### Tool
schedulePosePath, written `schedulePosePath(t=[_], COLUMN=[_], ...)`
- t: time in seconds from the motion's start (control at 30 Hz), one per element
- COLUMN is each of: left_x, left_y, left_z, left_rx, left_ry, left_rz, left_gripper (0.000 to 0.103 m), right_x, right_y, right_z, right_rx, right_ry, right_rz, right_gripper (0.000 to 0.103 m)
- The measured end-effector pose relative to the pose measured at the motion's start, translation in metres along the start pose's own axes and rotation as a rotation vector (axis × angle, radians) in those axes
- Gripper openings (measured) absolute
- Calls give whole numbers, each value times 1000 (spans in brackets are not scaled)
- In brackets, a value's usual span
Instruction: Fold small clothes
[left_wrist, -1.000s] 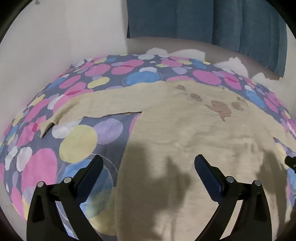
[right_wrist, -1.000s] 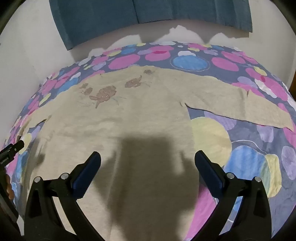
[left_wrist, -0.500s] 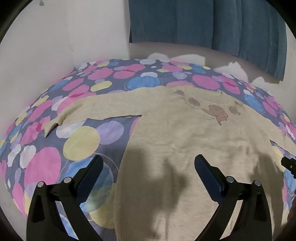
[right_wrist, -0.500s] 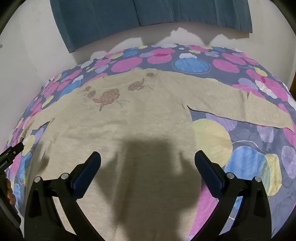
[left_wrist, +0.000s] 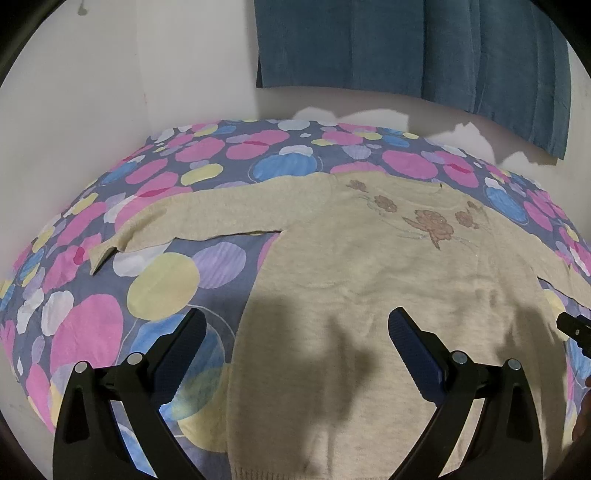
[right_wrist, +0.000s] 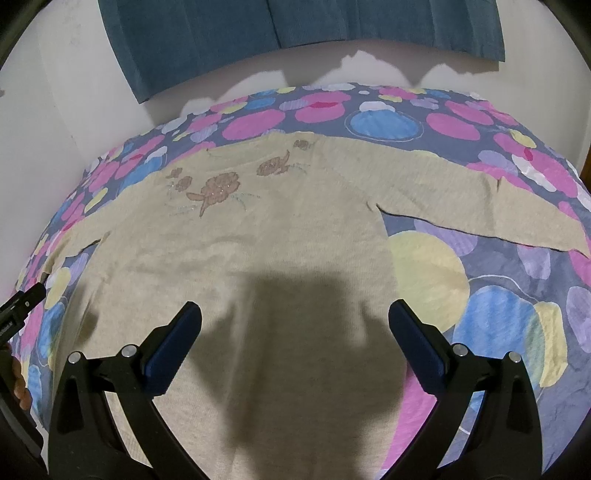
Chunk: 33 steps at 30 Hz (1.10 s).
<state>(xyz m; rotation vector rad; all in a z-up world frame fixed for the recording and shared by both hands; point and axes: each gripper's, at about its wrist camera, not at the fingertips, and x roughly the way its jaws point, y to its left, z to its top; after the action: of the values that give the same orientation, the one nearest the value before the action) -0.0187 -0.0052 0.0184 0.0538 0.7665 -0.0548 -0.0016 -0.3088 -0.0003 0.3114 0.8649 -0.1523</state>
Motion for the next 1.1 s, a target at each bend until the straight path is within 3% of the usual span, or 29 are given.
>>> schedulePosePath(t=[1.1], left_x=[1], left_y=[-3], left_z=[-2], left_rx=[4], left_ry=[4], left_rz=[7], left_gripper=[98], right_x=[2], right_y=[2], right_z=[-3], right_rx=[6], right_ry=[7], right_rz=[6], right_gripper=[101])
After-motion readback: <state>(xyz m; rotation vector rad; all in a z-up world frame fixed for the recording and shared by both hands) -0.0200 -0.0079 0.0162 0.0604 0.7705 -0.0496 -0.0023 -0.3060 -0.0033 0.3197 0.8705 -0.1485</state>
